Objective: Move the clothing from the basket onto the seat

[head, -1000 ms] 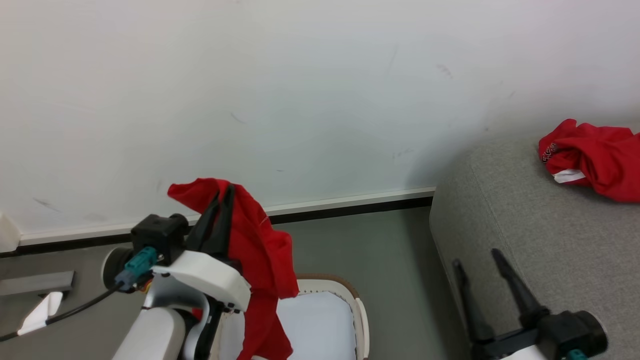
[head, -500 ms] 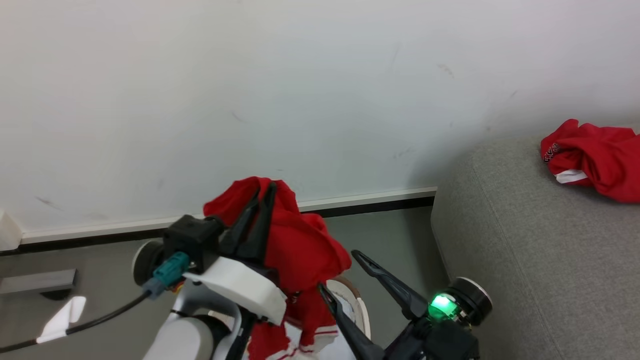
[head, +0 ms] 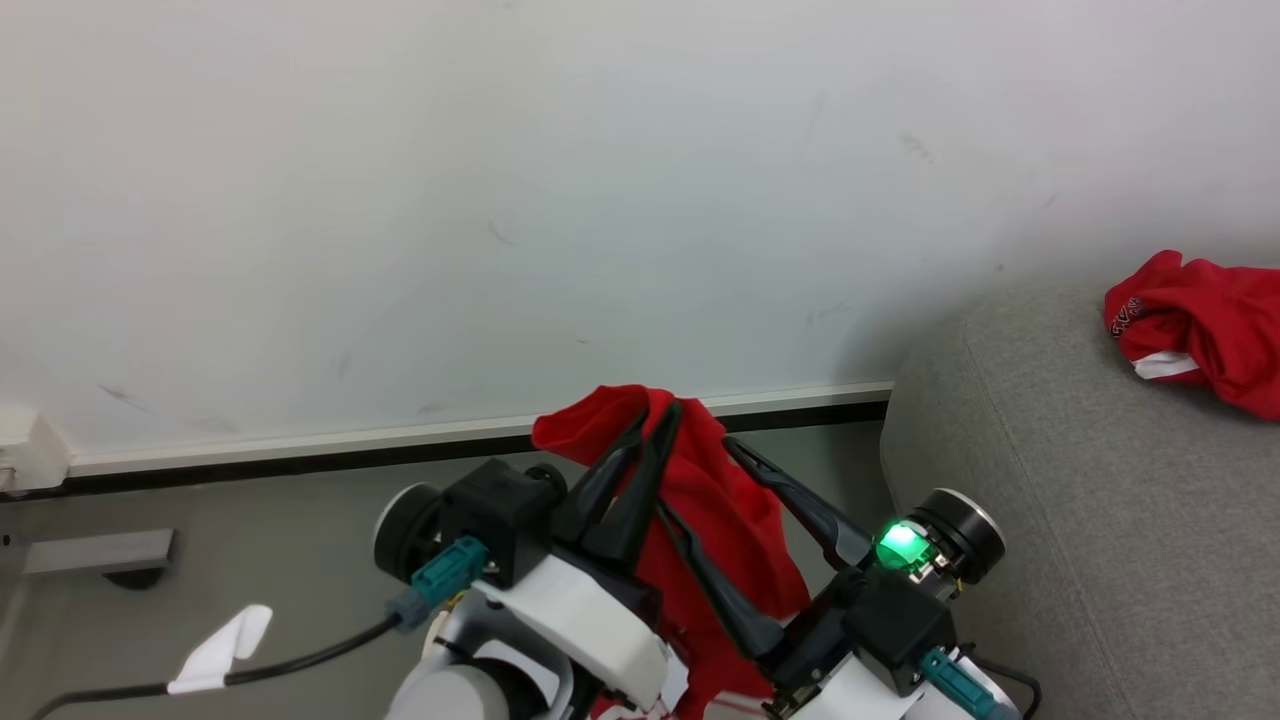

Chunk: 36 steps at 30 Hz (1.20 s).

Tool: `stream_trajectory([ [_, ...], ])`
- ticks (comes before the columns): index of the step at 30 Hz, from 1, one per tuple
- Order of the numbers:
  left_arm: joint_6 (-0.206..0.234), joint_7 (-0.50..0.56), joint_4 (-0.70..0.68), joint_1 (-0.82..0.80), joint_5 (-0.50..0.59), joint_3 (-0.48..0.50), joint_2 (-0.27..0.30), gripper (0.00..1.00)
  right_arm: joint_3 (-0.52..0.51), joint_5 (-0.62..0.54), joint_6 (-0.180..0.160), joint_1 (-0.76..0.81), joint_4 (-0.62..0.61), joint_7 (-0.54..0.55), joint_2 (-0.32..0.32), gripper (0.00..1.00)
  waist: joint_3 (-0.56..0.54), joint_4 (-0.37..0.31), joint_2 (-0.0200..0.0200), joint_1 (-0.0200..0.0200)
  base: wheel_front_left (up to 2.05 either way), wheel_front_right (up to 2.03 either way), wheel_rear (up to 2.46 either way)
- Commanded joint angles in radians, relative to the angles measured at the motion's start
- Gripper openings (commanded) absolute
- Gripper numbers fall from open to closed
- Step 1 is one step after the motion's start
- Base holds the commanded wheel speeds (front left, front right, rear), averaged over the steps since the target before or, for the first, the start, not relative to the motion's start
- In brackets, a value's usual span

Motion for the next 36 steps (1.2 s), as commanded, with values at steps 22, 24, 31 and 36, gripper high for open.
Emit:
stream_trajectory([
  [22, -0.018, 0.032, -0.107, 0.027, -0.036, -0.061, 0.004, 0.18, 0.058, 0.157, -0.003, -0.072, 0.18, 0.001, -0.004, 0.0, -0.002, 0.013, 0.0, 0.0, 0.0, 0.0, 0.0],
  [24, -0.011, 0.023, -0.095, 0.029, -0.026, -0.054, 0.01, 0.79, 0.041, 0.158, -0.003, -0.078, 0.174, 0.001, -0.003, 0.0, 0.001, 0.009, 0.0, 0.0, 0.0, 0.0, 0.0],
  [31, -0.009, -0.012, -0.007, 0.043, -0.009, -0.048, 0.031, 1.0, -0.052, 0.139, -0.003, -0.076, 0.135, 0.001, -0.039, 0.0, 0.011, -0.014, 0.0, 0.0, 0.0, 0.0, 0.0],
  [36, -0.012, -0.054, 0.073, 0.056, -0.001, -0.057, 0.033, 1.0, -0.139, 0.124, -0.003, -0.07, 0.092, 0.001, -0.08, 0.0, 0.027, -0.058, 0.0, 0.0, 0.0, 0.0, 0.0],
])
